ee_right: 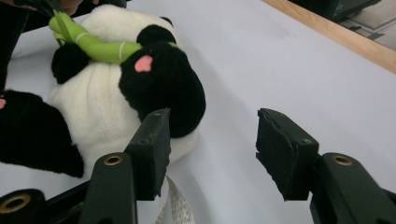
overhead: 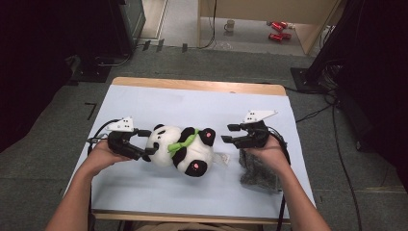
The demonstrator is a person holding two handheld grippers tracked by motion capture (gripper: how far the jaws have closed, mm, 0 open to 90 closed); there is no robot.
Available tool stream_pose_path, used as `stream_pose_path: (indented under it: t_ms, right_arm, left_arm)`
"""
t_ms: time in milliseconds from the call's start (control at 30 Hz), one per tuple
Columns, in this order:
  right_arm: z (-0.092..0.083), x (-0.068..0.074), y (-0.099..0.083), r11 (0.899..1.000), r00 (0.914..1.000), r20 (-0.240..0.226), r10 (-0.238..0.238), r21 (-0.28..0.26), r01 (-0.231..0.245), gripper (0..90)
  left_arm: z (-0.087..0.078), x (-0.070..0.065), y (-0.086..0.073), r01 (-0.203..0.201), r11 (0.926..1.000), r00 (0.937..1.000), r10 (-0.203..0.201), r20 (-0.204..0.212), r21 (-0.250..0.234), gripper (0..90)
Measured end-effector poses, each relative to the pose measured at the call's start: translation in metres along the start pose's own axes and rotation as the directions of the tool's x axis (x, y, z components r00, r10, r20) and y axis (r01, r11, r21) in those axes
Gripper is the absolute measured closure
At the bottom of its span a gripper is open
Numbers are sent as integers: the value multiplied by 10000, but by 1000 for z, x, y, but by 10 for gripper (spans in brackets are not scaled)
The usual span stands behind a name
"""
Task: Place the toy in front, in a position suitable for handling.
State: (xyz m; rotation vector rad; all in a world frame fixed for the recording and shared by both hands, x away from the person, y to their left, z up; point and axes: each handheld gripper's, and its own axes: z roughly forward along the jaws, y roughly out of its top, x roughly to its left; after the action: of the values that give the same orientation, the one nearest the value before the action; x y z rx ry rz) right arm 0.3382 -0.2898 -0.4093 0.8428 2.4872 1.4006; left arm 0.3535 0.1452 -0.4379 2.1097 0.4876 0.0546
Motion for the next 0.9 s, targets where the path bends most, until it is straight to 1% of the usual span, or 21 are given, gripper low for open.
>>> stream_pose_path:
  t_ms: [33, 100, 133, 200, 233, 300, 367, 400, 467, 500, 567, 600, 633, 667, 700, 767, 800, 833, 900]
  right_arm:
    - [-1, -1, -2, 9999, 9999, 31, 97, 98, -97, 452]
    - [-6, -2, -9, 9999, 9997, 179, 163, -20, -163, 452]
    - [-6, -2, -9, 9999, 9997, 179, 163, -20, -163, 452]
    - [-9, -2, -13, 9998, 9995, 255, 208, -28, -207, 452]
    - [-12, -2, -17, 9997, 9991, 345, 237, 49, -239, 452]
    - [-14, -3, -20, 9998, 9989, 419, 197, 15, -198, 452]
    - [-16, -4, -25, 9997, 9986, 472, 255, 33, -256, 452]
    - [-17, -4, -30, 9992, 9980, 520, 366, 120, -373, 452]
    - [-18, -5, -32, 9992, 9980, 535, 349, 195, -359, 452]
    - [-18, -5, -35, 9989, 9977, 588, 340, 312, -359, 452]
    - [-20, -5, -40, 9988, 9972, 675, 330, 326, -353, 452]
    - [-22, -7, -45, 9980, 9965, 693, 465, 390, -493, 452]
    - [-23, -7, -48, 9977, 9961, 732, 494, 437, -527, 452]
    - [-23, -7, -48, 9977, 9961, 732, 494, 437, -527, 452]
    - [-24, -7, -51, 9969, 9958, 754, 522, 549, -565, 452]
    - [-26, -8, -56, 9965, 9951, 819, 545, 583, -594, 452]
    - [-27, -8, -59, 9962, 9950, 819, 563, 614, -614, 452]
    - [-30, -9, -63, 9952, 9937, 886, 679, 645, -737, 452]
    - [-31, -9, -65, 9948, 9936, 880, 702, 678, -763, 452]
  left_arm:
    - [1, 0, 0, 31, 10000, 10000, -31, 21, 40, 212]
    - [3, 2, -1, -15, 10000, 10000, 15, 46, -56, 196]
    - [3, 2, -1, -15, 10000, 10000, 15, 46, -56, 195]
    - [3, 3, -1, 99, 9999, 9999, -98, 60, -115, 194]
    - [4, 4, -2, 131, 9999, 9998, -130, 146, -113, 228]
    - [5, 4, -3, 116, 9999, 9997, -114, 212, -120, 234]
    - [6, 5, -3, 197, 9997, 9995, -194, 254, -114, 264]
    - [6, 6, -4, 273, 9995, 9993, -270, 248, -142, 298]
    - [6, 7, -4, 326, 9994, 9991, -323, 278, -108, 312]
    - [7, 7, -4, 358, 9993, 9990, -356, 263, -85, 333]
    - [8, 6, -4, 485, 9988, 9987, -484, 178, -41, 375]
    - [8, 6, -4, 511, 9987, 9986, -511, 158, -33, 422]
    - [8, 5, -4, 509, 9987, 9986, -509, 139, 4, 441]
    - [9, 4, -4, 450, 9990, 9989, -450, 113, 35, 441]
    - [9, 4, -4, 427, 9991, 9990, -428, 95, 59, 457]
    - [9, 4, -4, 425, 9990, 9990, -426, 103, 122, 496]
    - [9, 3, -3, 495, 9987, 9987, -497, 130, 129, 510]
    - [9, 3, -3, 505, 9986, 9986, -507, 120, 156, 538]
    - [9, 2, -3, 510, 9985, 9986, -512, 87, 205, 562]
